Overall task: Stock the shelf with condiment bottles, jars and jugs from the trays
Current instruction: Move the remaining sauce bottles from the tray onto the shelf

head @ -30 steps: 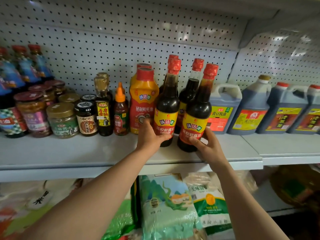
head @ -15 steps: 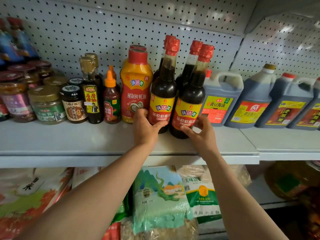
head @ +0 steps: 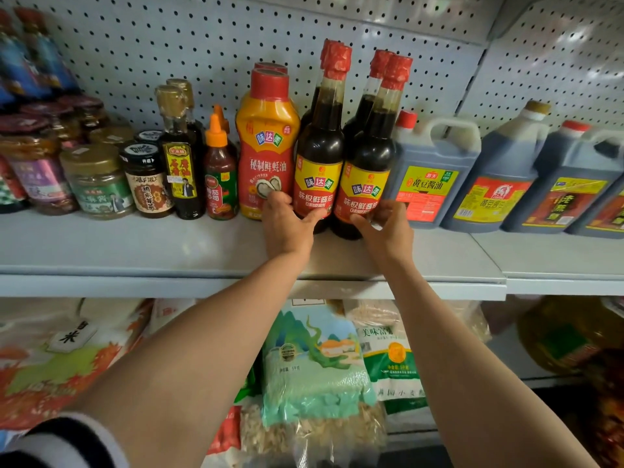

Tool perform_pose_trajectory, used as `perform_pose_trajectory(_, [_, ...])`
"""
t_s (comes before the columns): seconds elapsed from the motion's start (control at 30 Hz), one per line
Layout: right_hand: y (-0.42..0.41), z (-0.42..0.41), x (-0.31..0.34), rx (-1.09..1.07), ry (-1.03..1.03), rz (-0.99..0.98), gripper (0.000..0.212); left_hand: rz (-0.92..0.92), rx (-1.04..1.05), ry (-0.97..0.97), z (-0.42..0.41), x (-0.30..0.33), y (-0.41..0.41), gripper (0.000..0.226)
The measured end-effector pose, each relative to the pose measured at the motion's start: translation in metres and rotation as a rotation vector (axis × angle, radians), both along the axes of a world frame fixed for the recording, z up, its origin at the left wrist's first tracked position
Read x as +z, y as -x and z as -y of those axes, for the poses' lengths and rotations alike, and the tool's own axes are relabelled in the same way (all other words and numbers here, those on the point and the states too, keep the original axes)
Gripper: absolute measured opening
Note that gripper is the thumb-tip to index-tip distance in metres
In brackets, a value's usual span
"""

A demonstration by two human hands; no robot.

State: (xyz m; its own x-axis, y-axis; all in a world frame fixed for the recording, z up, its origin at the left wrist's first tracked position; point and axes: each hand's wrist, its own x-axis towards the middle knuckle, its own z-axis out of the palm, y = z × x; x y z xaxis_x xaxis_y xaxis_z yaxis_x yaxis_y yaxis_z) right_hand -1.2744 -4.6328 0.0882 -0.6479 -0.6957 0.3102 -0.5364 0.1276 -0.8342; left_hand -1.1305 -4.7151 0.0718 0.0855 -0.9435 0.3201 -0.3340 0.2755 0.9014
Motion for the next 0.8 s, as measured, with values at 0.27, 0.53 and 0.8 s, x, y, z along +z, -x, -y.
perform_pose_trajectory(0.27, [-0.023,-0.039,-0.002,-0.091,-0.071,-0.03,0.066,0.029,-0.084,-0.014,-0.025,-0.002,-0.03,0.062])
perform_pose_trajectory(0.53, [-0.07,-0.08,-0.007,-0.093,-0.175,-0.175,0.065,0.037,-0.221,-0.01,-0.072,0.0,-0.09,0.053])
perform_pose_trajectory(0.8, [-0.177,-0.101,-0.033,0.059,-0.315,-0.341,0.063,0.254,-0.183,0.015,-0.098,-0.047,-0.212,0.045])
